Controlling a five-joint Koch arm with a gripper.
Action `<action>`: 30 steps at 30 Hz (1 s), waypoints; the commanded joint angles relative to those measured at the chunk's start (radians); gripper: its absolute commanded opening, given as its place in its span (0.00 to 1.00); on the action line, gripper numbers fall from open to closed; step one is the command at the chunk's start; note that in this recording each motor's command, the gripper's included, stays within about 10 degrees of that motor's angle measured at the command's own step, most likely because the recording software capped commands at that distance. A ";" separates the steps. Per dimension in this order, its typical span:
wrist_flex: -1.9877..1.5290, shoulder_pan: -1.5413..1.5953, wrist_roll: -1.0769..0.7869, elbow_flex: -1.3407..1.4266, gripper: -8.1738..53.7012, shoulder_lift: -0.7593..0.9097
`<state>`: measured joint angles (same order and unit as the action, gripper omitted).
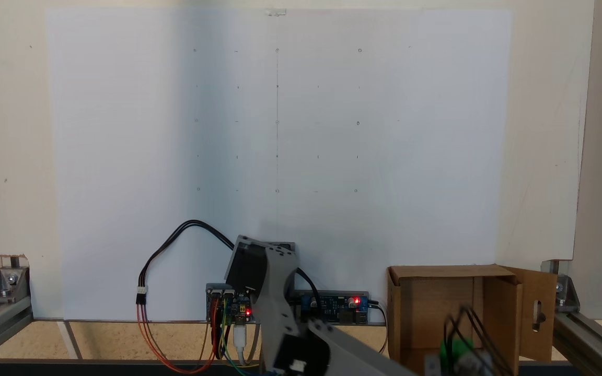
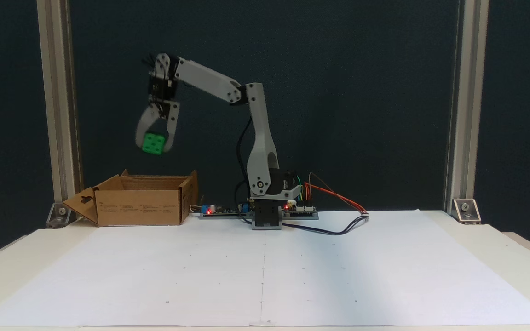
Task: Grasp a green dice and put it in the bin.
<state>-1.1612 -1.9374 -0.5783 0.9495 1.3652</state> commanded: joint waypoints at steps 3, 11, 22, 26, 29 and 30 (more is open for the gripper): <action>0.054 -0.140 -0.141 -0.026 0.33 -0.095; 0.146 -0.132 -0.161 0.051 0.33 -0.219; 0.133 0.074 -0.147 0.219 0.32 -0.035; 0.127 0.103 -0.147 0.222 0.33 -0.023; 0.132 0.112 -0.149 0.247 0.33 -0.025; 0.132 0.112 -0.149 0.267 0.47 -0.025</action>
<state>-1.0278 -1.8377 -0.6519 1.2272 1.3008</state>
